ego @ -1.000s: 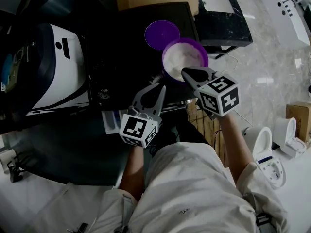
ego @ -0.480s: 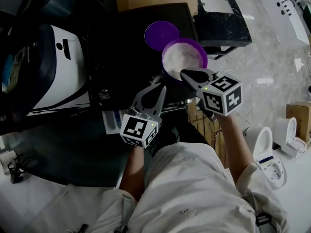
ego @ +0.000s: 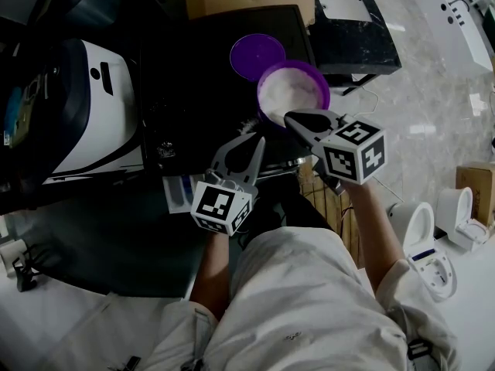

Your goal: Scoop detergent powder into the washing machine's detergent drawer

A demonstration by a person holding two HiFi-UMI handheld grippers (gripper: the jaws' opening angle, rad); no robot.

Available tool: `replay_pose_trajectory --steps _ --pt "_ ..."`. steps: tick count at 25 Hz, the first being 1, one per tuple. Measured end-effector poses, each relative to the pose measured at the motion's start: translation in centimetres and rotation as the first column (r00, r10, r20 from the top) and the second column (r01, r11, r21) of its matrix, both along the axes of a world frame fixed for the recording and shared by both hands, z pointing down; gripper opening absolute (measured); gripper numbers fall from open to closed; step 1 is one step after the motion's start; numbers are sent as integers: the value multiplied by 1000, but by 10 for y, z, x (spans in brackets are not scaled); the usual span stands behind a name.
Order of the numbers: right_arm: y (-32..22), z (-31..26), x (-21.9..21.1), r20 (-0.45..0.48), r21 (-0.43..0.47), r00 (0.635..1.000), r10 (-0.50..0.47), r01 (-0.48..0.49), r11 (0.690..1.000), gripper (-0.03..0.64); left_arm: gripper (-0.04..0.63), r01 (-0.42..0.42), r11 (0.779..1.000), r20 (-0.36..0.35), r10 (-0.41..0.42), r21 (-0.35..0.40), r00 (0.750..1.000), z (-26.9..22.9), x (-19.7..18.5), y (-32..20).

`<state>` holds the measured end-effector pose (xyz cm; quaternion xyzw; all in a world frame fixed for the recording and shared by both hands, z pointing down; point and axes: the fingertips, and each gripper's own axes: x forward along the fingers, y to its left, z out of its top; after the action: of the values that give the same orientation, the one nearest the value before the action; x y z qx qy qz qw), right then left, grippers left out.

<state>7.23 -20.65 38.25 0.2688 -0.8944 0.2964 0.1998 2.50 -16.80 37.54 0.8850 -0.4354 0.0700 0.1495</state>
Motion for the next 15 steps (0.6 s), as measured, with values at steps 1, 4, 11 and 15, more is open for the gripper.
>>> replay_pose_trajectory --steps 1,4,11,15 --pt "0 0 -1 3 -3 1000 0 0 1000 9 25 0 1000 0 0 1 1000 0 0 0" --pt "1 -1 -3 11 -10 1000 -4 4 1000 9 25 -1 1000 -2 1 2 1000 -2 2 -1" --pt "2 -3 -8 44 -25 999 -5 6 1000 11 25 2 1000 -1 -2 7 1000 -3 3 -1" --pt "-2 -3 -2 67 -40 997 38 -35 999 11 25 5 1000 2 -5 8 1000 -3 2 0"
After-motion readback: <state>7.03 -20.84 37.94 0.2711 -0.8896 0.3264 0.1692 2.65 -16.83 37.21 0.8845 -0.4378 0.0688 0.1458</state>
